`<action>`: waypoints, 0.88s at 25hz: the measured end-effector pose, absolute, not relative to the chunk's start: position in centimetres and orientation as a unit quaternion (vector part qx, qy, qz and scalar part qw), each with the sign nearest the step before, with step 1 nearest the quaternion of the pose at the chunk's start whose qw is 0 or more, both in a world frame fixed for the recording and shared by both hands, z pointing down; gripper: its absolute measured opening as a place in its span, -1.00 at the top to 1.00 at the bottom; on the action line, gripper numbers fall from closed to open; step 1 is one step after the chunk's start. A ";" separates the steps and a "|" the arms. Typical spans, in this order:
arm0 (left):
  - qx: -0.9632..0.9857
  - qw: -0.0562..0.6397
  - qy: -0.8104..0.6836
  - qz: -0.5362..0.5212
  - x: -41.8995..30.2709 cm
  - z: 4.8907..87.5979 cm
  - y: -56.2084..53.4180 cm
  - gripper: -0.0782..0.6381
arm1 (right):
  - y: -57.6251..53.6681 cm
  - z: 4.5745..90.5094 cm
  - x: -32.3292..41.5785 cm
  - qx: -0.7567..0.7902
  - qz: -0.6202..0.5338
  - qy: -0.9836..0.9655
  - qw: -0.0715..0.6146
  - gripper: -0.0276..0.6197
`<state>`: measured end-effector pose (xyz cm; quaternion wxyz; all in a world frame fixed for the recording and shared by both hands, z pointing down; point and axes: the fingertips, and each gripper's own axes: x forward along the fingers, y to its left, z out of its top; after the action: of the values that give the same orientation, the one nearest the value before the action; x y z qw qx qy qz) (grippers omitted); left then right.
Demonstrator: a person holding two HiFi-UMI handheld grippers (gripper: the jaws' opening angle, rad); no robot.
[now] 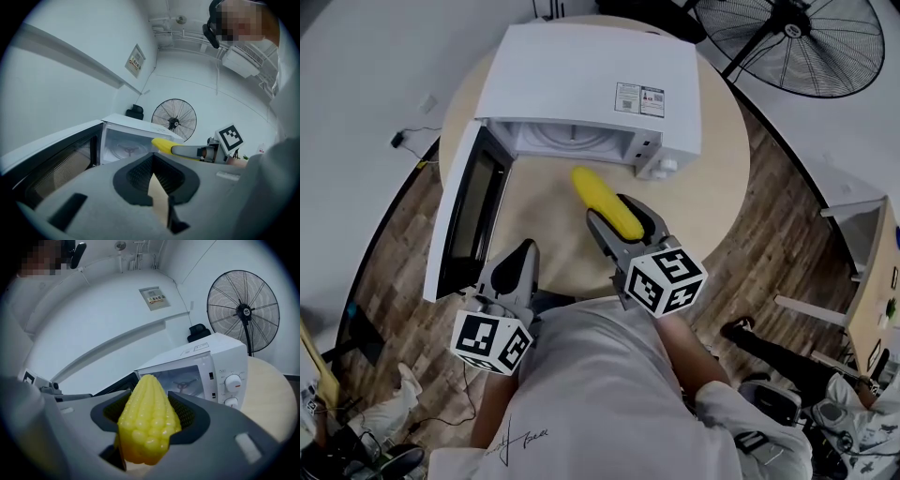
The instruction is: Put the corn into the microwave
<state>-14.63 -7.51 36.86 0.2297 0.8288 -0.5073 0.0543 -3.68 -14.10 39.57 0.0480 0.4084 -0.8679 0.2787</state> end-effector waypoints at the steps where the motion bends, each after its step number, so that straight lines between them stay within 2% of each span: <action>1: 0.828 0.231 -0.508 0.054 -14.7 36.9 -7.6 0.81 | -14.2 39.7 -3.7 0.409 0.279 -0.867 0.049 0.11; 22: 0.826 0.243 -0.505 0.060 -14.6 37.3 -9.1 0.81 | -17.2 43.5 -3.3 0.430 0.281 -0.854 0.087 0.11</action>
<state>-14.63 -9.09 37.27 0.2426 0.8263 -0.5048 0.0598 -3.30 -17.21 43.54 0.0874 0.4295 -0.8538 0.2809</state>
